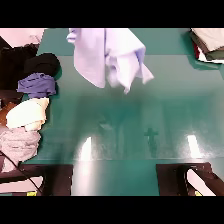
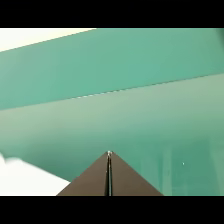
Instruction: Fold the shirts.
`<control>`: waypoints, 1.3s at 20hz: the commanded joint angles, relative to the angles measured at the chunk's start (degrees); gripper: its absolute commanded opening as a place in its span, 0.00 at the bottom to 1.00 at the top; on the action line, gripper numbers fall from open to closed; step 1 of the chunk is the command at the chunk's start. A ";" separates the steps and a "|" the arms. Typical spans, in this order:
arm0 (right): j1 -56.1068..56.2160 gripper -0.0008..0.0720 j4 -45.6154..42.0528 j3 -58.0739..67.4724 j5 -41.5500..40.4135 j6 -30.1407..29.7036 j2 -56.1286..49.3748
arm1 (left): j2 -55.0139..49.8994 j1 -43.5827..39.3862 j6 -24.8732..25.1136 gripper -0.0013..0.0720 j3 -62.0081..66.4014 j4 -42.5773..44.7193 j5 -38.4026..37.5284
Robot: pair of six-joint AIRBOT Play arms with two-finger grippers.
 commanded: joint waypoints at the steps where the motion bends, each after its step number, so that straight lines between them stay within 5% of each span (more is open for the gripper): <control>1: 0.04 0.04 0.02 0.70 4.07 0.00 -0.04 | 3.02 -5.77 0.50 0.05 -4.20 6.91 -4.61; 6: 0.04 0.04 0.00 0.68 8.28 -0.02 -0.04 | 0.39 -10.01 -2.29 0.05 -21.27 17.14 -3.15; 7: 0.02 0.04 0.00 0.68 8.68 -0.02 -0.04 | -0.61 -9.77 -2.34 0.14 -24.63 18.27 -2.73; 8: 0.02 0.04 -0.02 0.66 8.90 -0.02 -0.04 | -1.33 -9.16 -3.39 0.54 -26.86 19.96 -2.25; 9: 0.04 0.04 -0.02 0.68 8.90 -0.02 -0.04 | -1.99 -7.93 -6.71 0.80 -27.96 21.68 -1.97; 15: 0.02 0.04 -0.09 0.66 10.01 -2.78 -0.04 | 1.66 8.11 -12.98 0.77 -28.96 22.23 -7.89; 21: 0.02 0.04 -0.07 -0.02 10.05 -3.30 -0.02 | 15.45 10.82 -12.57 0.77 -61.66 23.39 0.37; 23: 0.04 0.04 0.11 -1.95 9.99 -3.30 -0.02 | 18.80 10.82 -12.15 0.77 -73.02 22.77 5.38; 26: 0.04 0.04 0.15 -5.97 9.90 -3.28 -0.02 | 19.82 10.47 -4.37 0.77 -83.69 12.59 9.33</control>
